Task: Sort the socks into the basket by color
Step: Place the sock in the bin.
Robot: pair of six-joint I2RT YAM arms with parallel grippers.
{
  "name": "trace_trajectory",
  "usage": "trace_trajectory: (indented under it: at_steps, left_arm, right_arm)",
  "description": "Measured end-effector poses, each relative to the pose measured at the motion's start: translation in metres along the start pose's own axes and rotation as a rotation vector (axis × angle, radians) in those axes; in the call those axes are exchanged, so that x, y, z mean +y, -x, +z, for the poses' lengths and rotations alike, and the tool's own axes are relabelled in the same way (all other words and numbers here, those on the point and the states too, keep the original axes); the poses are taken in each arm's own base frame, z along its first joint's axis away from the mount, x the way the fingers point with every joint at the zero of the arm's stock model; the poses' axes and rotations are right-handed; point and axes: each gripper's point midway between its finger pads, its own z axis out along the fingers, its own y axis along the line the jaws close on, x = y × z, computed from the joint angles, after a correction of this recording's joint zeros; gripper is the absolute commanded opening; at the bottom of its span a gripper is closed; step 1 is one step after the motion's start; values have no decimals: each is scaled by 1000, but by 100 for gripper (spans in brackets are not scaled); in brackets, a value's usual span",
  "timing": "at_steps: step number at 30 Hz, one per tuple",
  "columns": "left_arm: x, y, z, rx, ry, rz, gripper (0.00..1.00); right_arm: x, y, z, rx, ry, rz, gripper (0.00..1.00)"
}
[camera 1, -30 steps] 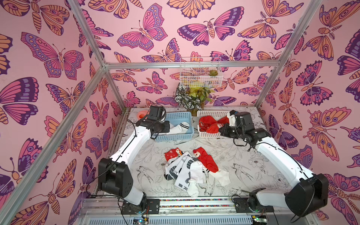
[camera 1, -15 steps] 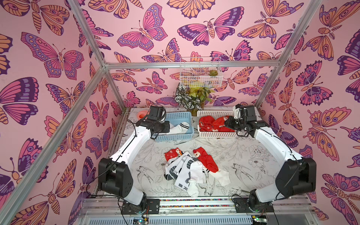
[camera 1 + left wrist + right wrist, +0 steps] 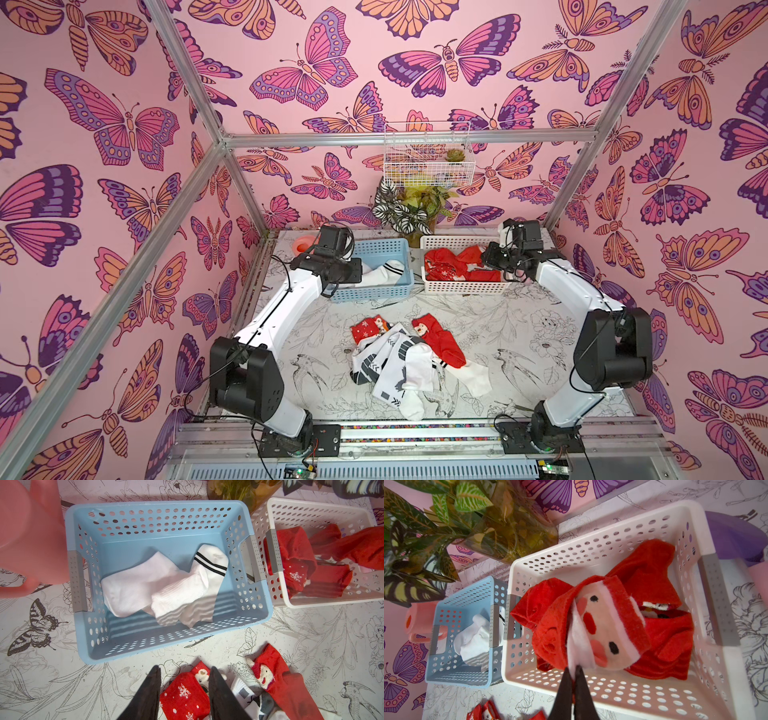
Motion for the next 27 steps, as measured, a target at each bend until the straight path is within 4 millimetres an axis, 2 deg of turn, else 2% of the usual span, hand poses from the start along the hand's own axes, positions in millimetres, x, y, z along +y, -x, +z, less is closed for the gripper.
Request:
trace_trajectory:
  at_steps: [10,17,24,27]
  left_arm:
    - [0,-1,2,5,-2,0,41]
    - [0,-1,2,5,-2,2,41]
    - [0,-1,2,5,-2,2,41]
    - [0,-1,2,5,-2,2,42]
  right_arm:
    - [-8,14,10,-26,24,-15,0]
    - [-16,9,19,-5,29,0,0]
    - [-12,9,18,1,52,0,0]
    - [-5,19,14,-17,67,-8,0]
